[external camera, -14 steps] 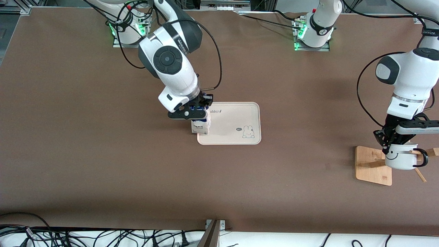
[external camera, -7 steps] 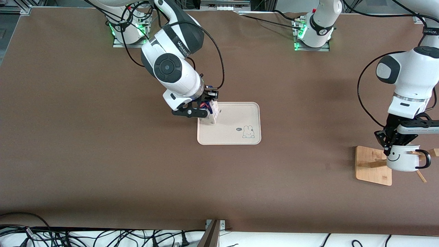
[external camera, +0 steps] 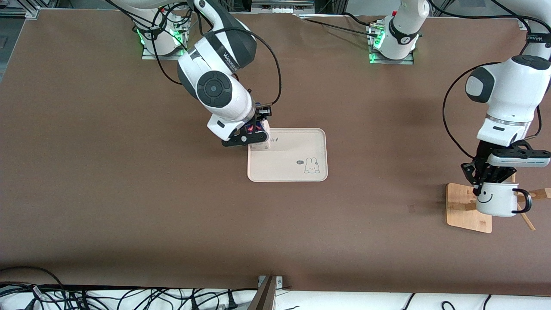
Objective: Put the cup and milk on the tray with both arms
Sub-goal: 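Carry the carton over the tray while the left gripper lifts the mug, then release the carton on the tray while the left gripper carries the mug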
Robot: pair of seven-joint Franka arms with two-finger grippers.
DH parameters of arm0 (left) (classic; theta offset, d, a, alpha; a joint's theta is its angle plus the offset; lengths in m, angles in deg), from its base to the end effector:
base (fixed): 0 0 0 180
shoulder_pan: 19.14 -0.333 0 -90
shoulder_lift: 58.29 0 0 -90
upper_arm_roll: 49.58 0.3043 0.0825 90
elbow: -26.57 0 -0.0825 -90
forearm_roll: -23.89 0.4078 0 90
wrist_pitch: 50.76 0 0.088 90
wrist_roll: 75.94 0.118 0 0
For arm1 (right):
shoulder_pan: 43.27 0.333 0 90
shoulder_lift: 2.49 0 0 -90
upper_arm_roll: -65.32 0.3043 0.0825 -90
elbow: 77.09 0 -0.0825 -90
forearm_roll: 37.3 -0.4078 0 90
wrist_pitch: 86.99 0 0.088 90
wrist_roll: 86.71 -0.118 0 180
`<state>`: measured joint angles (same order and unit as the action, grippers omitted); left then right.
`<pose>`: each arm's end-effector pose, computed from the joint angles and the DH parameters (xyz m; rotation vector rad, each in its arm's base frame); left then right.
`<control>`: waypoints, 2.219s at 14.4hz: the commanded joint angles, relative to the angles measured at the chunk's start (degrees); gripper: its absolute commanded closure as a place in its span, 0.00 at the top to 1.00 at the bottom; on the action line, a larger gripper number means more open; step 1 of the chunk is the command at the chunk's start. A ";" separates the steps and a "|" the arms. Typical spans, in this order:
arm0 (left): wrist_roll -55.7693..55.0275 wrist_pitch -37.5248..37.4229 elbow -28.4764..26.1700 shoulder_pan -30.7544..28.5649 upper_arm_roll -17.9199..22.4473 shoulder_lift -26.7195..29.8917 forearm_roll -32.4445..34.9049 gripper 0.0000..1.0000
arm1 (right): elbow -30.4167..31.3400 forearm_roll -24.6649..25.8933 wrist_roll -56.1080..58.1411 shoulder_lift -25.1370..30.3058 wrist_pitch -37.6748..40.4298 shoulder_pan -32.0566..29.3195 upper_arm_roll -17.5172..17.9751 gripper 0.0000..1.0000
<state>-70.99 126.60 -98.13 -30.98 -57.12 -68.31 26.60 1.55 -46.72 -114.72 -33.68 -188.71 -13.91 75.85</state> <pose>0.6249 0.0450 0.3637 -2.8725 0.0673 -1.1208 0.5489 0.4512 0.3685 -2.9730 -0.2132 0.3786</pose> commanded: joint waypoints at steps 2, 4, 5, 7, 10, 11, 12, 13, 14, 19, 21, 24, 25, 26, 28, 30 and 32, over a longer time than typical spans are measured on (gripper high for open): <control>-0.29 -1.92 0.50 2.51 -0.20 0.97 1.33 0.00 | -1.73 0.55 3.40 -2.90 -2.77 -0.62 -0.15 0.39; -0.29 -2.80 0.68 2.69 -1.16 0.97 1.33 0.00 | -3.66 0.64 4.45 -5.27 -2.95 -0.97 -0.41 0.39; -0.29 -3.06 1.20 3.04 -1.43 0.79 1.33 0.00 | -4.28 0.73 4.63 -6.15 -3.04 -1.06 -0.68 0.39; -0.38 -5.25 1.91 4.44 -1.52 0.79 1.33 0.00 | -5.60 0.73 4.89 -7.03 -3.04 -1.06 -1.03 0.39; -0.47 -12.79 4.88 6.55 -1.61 0.53 1.33 0.00 | -5.61 0.55 4.54 -7.56 -3.04 -0.80 -1.03 0.39; -0.56 -16.74 6.20 6.82 -1.70 0.53 1.33 0.00 | -5.61 0.55 3.84 -8.17 -3.22 -0.28 -0.94 0.39; -0.82 -20.17 7.70 7.17 -2.22 0.35 1.33 0.00 | -5.43 0.46 3.49 -8.61 -3.91 0.51 -0.94 0.39; -1.17 -23.08 8.93 7.18 -2.75 0.18 1.33 0.00 | -5.34 0.55 3.49 -8.88 -4.79 0.87 -0.94 0.39; -1.35 -25.72 9.99 7.35 -2.92 0.00 1.33 0.00 | -5.34 0.55 3.49 -9.06 -4.97 0.96 -0.94 0.39; -2.84 -43.13 17.02 9.02 -4.07 -2.63 1.16 0.00 | -5.25 0.64 3.49 -9.41 -5.15 0.78 -0.94 1.00; -3.81 -47.25 17.29 9.28 -4.24 -2.99 0.63 0.00 | -5.34 0.73 3.66 -8.97 -4.89 0.61 -1.12 1.00; -4.95 -55.07 21.23 10.34 -5.12 -4.65 0.36 0.00 | -5.69 0.73 3.84 -5.73 -1.30 0.08 -1.91 1.00; -5.74 -57.53 22.99 10.95 -5.21 -5.53 0.36 0.00 | -5.87 0.64 3.84 -4.50 1.33 -0.01 -2.26 1.00; -6.35 -59.73 24.57 11.56 -5.21 -6.41 0.36 0.00 | -6.65 0.64 3.92 -2.83 4.05 -0.10 -2.35 1.00; -6.71 -62.30 26.60 13.23 -5.30 -7.82 0.19 0.00 | -9.63 0.64 3.66 0.51 10.11 -1.49 -2.87 1.00; -6.89 -64.49 29.67 15.51 -5.39 -10.88 -3.30 0.00 | -12.18 0.73 4.79 5.42 14.86 -2.20 -8.29 1.00; -6.97 -64.94 31.17 17.80 -5.39 -13.79 -7.01 0.00 | -12.55 0.55 9.08 9.55 19.08 -3.16 -14.80 1.00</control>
<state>-77.17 63.84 -71.67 -15.56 -62.61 -77.32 22.43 -11.20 -46.19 -109.66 -28.63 -173.77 -15.35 65.97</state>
